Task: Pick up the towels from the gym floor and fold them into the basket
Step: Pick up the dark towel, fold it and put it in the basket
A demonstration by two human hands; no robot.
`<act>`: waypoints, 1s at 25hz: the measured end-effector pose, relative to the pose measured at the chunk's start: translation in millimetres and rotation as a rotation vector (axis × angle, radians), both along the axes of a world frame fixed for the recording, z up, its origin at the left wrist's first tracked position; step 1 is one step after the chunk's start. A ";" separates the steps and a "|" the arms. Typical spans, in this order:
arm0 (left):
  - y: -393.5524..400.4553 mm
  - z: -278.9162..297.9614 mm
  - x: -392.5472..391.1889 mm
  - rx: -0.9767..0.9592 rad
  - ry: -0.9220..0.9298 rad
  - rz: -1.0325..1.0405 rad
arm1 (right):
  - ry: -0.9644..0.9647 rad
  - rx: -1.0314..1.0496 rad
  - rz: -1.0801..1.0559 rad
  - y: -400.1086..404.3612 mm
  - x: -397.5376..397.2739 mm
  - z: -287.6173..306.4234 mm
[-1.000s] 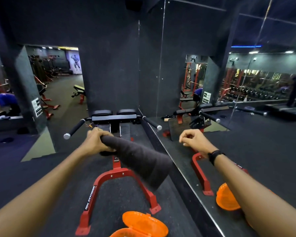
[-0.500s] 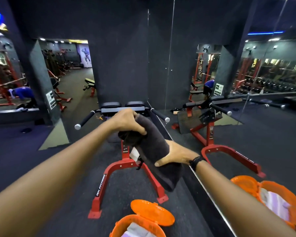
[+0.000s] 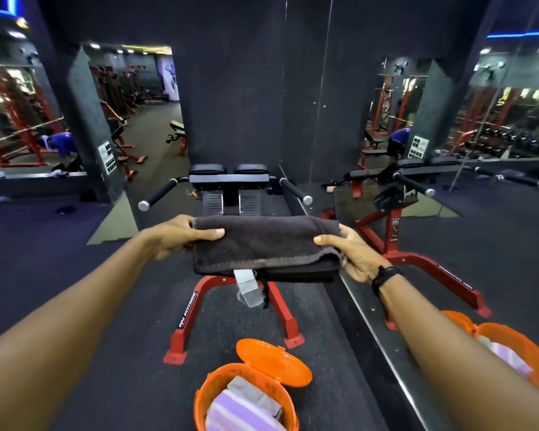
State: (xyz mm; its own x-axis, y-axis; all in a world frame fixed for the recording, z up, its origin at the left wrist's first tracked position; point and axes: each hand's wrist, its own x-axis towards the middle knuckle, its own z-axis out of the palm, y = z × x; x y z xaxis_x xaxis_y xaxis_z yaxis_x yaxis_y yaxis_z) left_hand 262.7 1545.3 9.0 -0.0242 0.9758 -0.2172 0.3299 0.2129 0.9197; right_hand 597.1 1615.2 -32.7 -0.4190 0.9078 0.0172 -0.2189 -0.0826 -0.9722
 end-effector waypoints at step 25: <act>133.1 -400.8 -122.3 -0.329 0.386 -0.349 | -1.299 -0.330 -0.252 52.4 -109.6 -333.1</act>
State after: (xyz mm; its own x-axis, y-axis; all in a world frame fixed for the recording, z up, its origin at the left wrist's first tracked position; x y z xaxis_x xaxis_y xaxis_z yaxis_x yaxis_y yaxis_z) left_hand 140.4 1678.4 -391.8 0.1479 0.8237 -0.5474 0.7277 0.2842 0.6243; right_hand 487.5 1667.6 -365.8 0.2093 0.8465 -0.4895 0.7865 -0.4432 -0.4302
